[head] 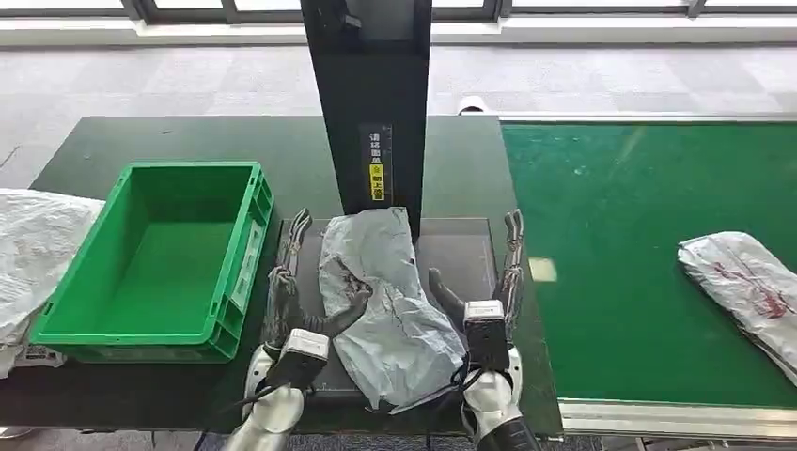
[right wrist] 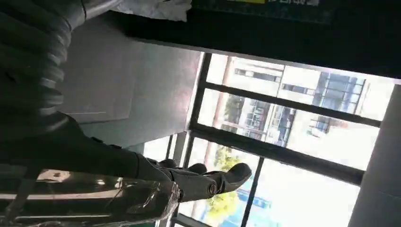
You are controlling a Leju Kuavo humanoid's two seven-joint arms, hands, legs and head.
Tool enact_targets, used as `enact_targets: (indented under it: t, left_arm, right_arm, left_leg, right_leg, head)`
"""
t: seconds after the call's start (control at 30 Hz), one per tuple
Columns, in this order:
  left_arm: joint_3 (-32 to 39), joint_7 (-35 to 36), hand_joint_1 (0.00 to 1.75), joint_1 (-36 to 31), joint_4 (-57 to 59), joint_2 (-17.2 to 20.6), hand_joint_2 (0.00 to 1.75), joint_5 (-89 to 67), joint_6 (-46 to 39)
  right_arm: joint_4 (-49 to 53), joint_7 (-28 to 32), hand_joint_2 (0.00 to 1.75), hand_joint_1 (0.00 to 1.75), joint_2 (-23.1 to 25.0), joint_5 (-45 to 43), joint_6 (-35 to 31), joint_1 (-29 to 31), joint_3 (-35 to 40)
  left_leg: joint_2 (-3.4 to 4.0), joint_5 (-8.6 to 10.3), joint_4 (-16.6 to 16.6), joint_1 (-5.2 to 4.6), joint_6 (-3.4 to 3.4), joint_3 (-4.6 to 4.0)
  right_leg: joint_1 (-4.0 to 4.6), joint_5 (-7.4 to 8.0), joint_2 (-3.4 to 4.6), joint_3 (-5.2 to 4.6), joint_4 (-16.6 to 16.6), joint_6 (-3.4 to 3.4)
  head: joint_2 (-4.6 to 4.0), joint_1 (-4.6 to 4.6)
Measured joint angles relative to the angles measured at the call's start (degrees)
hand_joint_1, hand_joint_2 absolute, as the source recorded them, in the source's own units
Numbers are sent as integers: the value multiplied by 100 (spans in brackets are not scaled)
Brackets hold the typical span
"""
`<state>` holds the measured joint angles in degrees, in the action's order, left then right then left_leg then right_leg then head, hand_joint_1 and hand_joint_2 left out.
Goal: Moved the parcel from conveyor to table for the left to box.
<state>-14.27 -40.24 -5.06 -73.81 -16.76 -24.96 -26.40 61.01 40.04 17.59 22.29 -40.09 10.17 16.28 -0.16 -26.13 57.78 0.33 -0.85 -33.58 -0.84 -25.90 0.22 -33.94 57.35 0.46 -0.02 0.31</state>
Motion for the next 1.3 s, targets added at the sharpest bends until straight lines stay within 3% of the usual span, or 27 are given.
enact_targets:
  t: [0.33, 0.6, 0.63, 0.67, 1.3]
  left_arm:
    - [-147, 22, 0, -382, 1279, -74, 175, -1635, 636]
    - [-147, 631, 0, -754, 2326, -157, 175, -2458, 643]
    - [-147, 680, 30, -801, 2435, -164, 175, -2520, 643]
    - [-147, 745, 175, -840, 2577, -177, 175, -2592, 643]
    - [-147, 1283, 175, -1125, 3431, -258, 175, -3173, 452]
  right_arm:
    - [286, -2, 175, 0, -2, -199, 227, -23, 20]
    - [1237, 0, 175, 0, -65, -686, 11, -289, -9]
    - [1362, 0, 175, 0, -74, -706, 2, -345, -9]
    - [1513, 0, 175, 0, -83, -712, 2, -385, -9]
    - [2122, 0, 175, 0, -125, -800, 4, -596, -7]
  left_leg:
    - [1, 1, 0, 1, 0, 2]
    - [0, 0, 1, 0, 0, 1]
    - [0, 0, 1, 0, 0, 0]
    - [0, 0, 1, 0, 0, 0]
    - [0, 0, 1, 1, 1, 9]
  right_leg:
    - [0, 0, 1, 0, 1, 0]
    - [-2, 1, 1, -1, 1, 0]
    - [-2, 0, 1, -1, 1, 0]
    - [-2, 0, 1, -1, 1, 0]
    - [-1, 1, 1, 11, 1, 0]
  head:
    - [2, 2]
    - [2, 0]
    - [2, 0]
    - [2, 0]
    - [2, 0]
